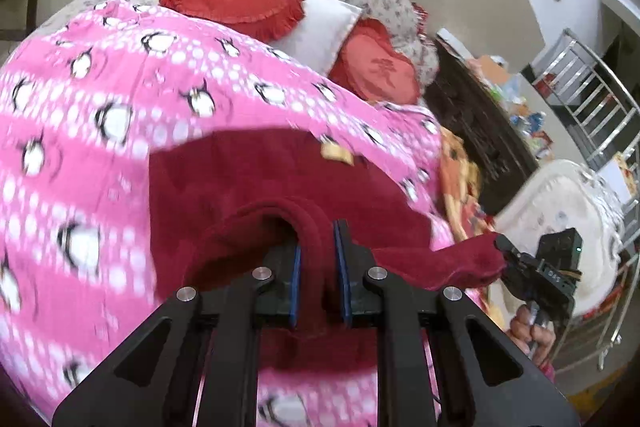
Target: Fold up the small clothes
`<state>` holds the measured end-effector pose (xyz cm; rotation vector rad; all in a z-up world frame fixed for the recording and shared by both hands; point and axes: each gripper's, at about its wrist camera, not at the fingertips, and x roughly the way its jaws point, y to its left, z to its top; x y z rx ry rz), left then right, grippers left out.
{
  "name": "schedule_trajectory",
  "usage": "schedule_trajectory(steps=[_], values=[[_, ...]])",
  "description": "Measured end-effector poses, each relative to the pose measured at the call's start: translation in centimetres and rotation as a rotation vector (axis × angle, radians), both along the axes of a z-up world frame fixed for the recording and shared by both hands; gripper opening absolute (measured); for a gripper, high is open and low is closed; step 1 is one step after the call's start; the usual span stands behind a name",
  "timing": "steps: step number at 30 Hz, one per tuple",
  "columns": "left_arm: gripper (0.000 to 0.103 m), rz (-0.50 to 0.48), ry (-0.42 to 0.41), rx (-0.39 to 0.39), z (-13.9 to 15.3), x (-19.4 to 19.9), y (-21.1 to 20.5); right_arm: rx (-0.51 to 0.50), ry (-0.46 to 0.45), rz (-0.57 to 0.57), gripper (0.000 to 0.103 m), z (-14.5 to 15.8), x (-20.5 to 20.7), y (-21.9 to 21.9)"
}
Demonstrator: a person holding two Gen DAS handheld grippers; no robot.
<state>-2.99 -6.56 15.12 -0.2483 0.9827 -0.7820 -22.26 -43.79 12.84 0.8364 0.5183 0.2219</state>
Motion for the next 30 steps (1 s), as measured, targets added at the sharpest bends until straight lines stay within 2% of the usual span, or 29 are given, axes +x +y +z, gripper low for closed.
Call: schedule_trajectory(steps=[5,7,8,10,11,13,14,15,16,18,20,23,25,27,30], values=[[0.013,0.033,0.037,0.045,-2.5,5.5,-2.5,-0.034,0.079,-0.055,0.011,-1.9,6.4,-2.4],[0.014,0.017,0.067,0.056,-3.6,6.9,-3.1,-0.039,0.108,-0.072,0.011,-3.1,8.2,-3.2],[0.014,0.008,0.092,0.066,-4.2,7.8,-3.4,-0.028,0.127,-0.083,0.011,-3.8,9.2,-3.8],[0.021,0.004,0.140,0.068,-5.1,8.9,-3.4,0.037,0.199,-0.101,0.012,-6.0,10.9,-5.2],[0.028,0.000,0.157,0.064,-5.2,9.1,-3.3,0.068,0.239,-0.107,0.014,-6.9,11.3,-5.7],[0.048,0.007,0.164,0.065,-5.1,9.3,-2.9,0.119,0.269,-0.104,0.016,-7.8,11.9,-6.7],[0.066,0.022,0.148,0.061,-4.5,9.4,-2.3,0.123,0.262,-0.105,0.018,-7.7,11.8,-7.0],[0.072,0.044,0.123,0.049,-3.9,9.4,-1.8,0.113,0.253,-0.115,0.024,-7.3,11.5,-7.2],[0.078,0.065,0.103,0.035,-3.3,9.5,-1.2,0.083,0.241,-0.144,0.034,-6.6,10.8,-7.5],[0.078,0.091,0.096,0.004,-2.4,9.5,-0.3,0.043,0.191,-0.193,0.042,-4.8,9.0,-7.7],[0.078,0.075,0.094,0.011,-2.1,9.1,-0.4,0.019,0.142,-0.159,0.042,-3.4,8.0,-6.8],[0.078,0.070,0.065,0.069,-2.7,8.0,-1.5,-0.151,0.129,-0.085,0.042,-1.7,8.1,-3.6],[0.078,0.062,0.084,0.114,-4.1,7.7,-2.4,-0.212,0.165,-0.039,0.042,-2.1,9.4,-1.8],[0.078,0.080,0.126,0.164,-6.4,7.8,-3.2,-0.248,0.215,-0.039,0.042,-3.4,10.7,-1.0],[0.078,0.075,0.177,0.209,-9.5,8.0,-4.0,-0.260,0.304,-0.068,0.042,-6.7,13.0,-1.1]])
